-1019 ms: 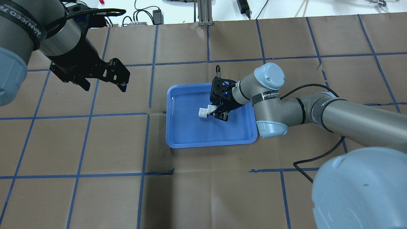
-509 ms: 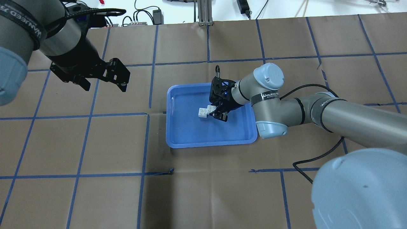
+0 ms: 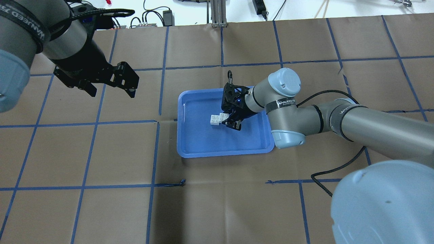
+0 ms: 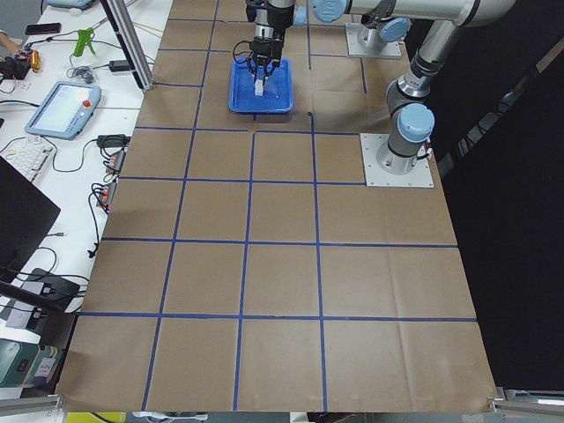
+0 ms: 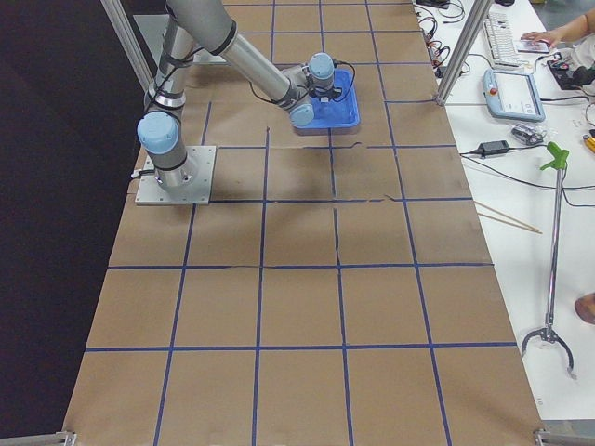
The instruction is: Assemble white blocks and place on blue tray
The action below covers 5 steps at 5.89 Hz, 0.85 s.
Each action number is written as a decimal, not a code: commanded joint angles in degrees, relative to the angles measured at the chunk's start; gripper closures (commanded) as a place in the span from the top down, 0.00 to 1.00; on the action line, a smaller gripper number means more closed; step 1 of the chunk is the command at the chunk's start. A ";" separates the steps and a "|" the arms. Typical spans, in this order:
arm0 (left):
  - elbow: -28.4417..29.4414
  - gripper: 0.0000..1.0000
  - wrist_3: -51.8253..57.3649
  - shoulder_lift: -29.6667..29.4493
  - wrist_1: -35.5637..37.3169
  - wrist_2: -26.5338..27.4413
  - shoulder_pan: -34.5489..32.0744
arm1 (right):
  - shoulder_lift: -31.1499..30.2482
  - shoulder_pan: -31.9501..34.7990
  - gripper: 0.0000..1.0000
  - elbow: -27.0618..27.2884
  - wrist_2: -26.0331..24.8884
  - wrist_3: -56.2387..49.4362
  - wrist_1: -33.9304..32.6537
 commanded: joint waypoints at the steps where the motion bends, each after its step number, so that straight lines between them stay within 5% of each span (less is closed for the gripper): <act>1: 0.00 0.99 -0.09 -0.02 0.00 0.00 -0.02 | 0.00 0.06 0.32 1.12 -0.02 0.04 -0.38; 5: 0.00 0.99 -0.09 0.07 -0.09 0.17 -0.02 | 0.00 0.06 0.32 1.22 0.06 0.04 -1.09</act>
